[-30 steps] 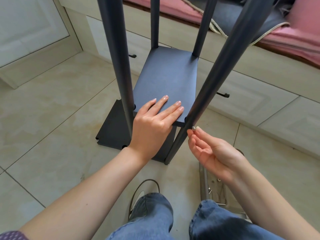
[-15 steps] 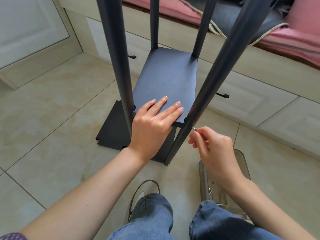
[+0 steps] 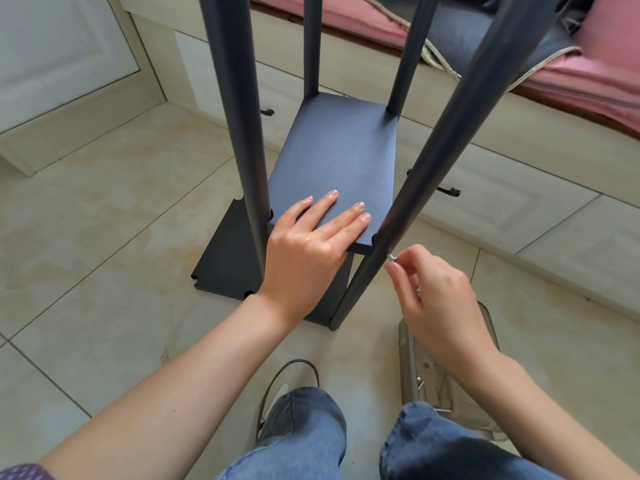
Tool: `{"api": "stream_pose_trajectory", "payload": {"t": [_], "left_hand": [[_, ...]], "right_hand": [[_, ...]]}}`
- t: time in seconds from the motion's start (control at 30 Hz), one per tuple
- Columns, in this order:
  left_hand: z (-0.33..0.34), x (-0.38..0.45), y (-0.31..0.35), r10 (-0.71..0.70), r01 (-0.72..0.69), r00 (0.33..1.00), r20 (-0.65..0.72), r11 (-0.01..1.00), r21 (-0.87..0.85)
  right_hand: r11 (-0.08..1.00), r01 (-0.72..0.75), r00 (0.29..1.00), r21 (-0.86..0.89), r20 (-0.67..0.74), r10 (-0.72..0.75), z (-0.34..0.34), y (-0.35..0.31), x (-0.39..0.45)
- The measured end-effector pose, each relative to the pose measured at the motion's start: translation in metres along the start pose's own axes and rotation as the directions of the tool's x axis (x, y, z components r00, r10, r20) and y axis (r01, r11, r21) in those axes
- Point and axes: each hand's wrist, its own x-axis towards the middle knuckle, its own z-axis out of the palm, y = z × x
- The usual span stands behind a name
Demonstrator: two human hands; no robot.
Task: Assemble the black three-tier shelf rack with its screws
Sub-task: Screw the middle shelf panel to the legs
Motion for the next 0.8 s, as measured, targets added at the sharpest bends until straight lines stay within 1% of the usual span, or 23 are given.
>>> {"api": "stream_pose_trajectory", "payload": {"t": [0.03,0.07,0.1,0.13,0.17,0.2,0.23,0.27,0.3,0.33,0.37,0.4,0.47,0.5,0.53,0.6,0.63,0.67,0.7,0.73,0.77,0.8], "left_hand": [[0.001,0.000,0.000,0.006,-0.006,1.000,-0.008,1.000,0.004],[0.002,0.000,0.000,0.013,-0.013,1.000,-0.021,1.000,0.005],[0.003,0.000,0.000,0.021,-0.021,0.999,-0.030,1.000,0.000],[0.005,-0.001,0.000,0.029,-0.029,0.999,-0.034,1.000,-0.007],[0.006,-0.001,0.000,0.038,-0.038,0.999,-0.034,0.999,-0.013],[0.006,-0.001,-0.001,0.047,-0.048,0.998,-0.033,0.999,-0.017],[0.007,-0.001,-0.002,0.057,-0.057,0.998,-0.033,0.998,-0.019],[0.007,-0.001,-0.002,0.065,-0.065,0.997,-0.034,0.998,-0.019],[0.008,-0.002,-0.003,0.071,-0.072,0.997,-0.033,0.997,-0.020],[0.008,-0.002,-0.004,0.075,-0.076,0.997,-0.031,0.997,-0.022],[0.009,-0.002,-0.004,0.079,-0.080,0.996,-0.028,0.997,-0.025],[0.009,-0.002,-0.005,0.081,-0.082,0.996,-0.027,0.996,-0.027],[0.008,-0.003,-0.005,0.080,-0.081,0.996,-0.027,0.996,-0.031],[0.008,-0.003,-0.005,0.079,-0.080,0.996,-0.027,0.996,-0.033],[0.008,-0.003,-0.004,0.079,-0.080,0.996,-0.027,0.996,-0.032],[0.008,-0.002,-0.004,0.079,-0.080,0.996,-0.030,0.996,-0.031],[0.008,-0.002,-0.004,0.079,-0.080,0.996,-0.035,0.996,-0.033],[0.008,-0.002,-0.004,0.079,-0.081,0.996,-0.041,0.996,-0.036],[0.008,-0.002,-0.004,0.079,-0.081,0.996,-0.045,0.996,-0.039],[0.008,-0.002,-0.003,0.078,-0.080,0.996,-0.046,0.996,-0.042],[0.007,-0.001,-0.003,0.077,-0.079,0.996,-0.045,0.996,-0.047],[0.007,-0.001,-0.002,0.076,-0.078,0.996,-0.047,0.996,-0.051]], "right_hand": [[0.999,0.028,1.000,-0.037,0.008,-0.028,0.000,-0.001,0.000],[0.999,0.042,0.999,-0.031,0.025,-0.041,0.001,-0.002,0.001],[0.999,0.026,0.998,0.022,0.049,-0.027,0.001,-0.002,0.002],[0.991,-0.028,0.997,0.128,0.080,0.018,0.000,-0.003,0.003],[0.956,-0.114,0.989,0.272,0.123,0.082,-0.001,-0.004,0.005],[0.880,-0.214,0.972,0.424,0.183,0.148,-0.002,-0.006,0.007],[0.776,-0.316,0.944,0.546,0.259,0.202,-0.003,-0.007,0.008],[0.673,-0.402,0.912,0.621,0.337,0.234,-0.004,-0.008,0.010],[0.599,-0.460,0.885,0.655,0.393,0.250,-0.004,-0.008,0.010],[0.573,-0.485,0.872,0.661,0.417,0.256,-0.004,-0.008,0.010],[0.601,-0.472,0.879,0.645,0.402,0.258,-0.003,-0.009,0.009],[0.678,-0.421,0.903,0.602,0.347,0.253,-0.002,-0.008,0.008],[0.860,-0.252,0.965,0.443,0.180,0.190,0.001,-0.005,0.004],[0.917,-0.174,0.983,0.359,0.111,0.143,0.001,-0.004,0.002],[0.950,-0.118,0.993,0.290,0.066,0.103,0.002,-0.003,0.001],[0.974,-0.070,0.997,0.215,0.035,0.064,0.005,-0.002,0.001],[0.972,-0.073,0.997,0.222,0.047,0.064,0.006,-0.002,0.001],[0.955,-0.107,0.993,0.277,0.078,0.088,0.006,-0.003,0.002],[0.906,-0.179,0.982,0.384,0.130,0.140,0.005,-0.004,0.004],[0.812,-0.278,0.959,0.513,0.202,0.201,0.003,-0.005,0.005],[0.679,-0.387,0.921,0.624,0.292,0.256,0.001,-0.006,0.007],[0.529,-0.485,0.874,0.696,0.389,0.290,0.000,-0.007,0.007]]}}
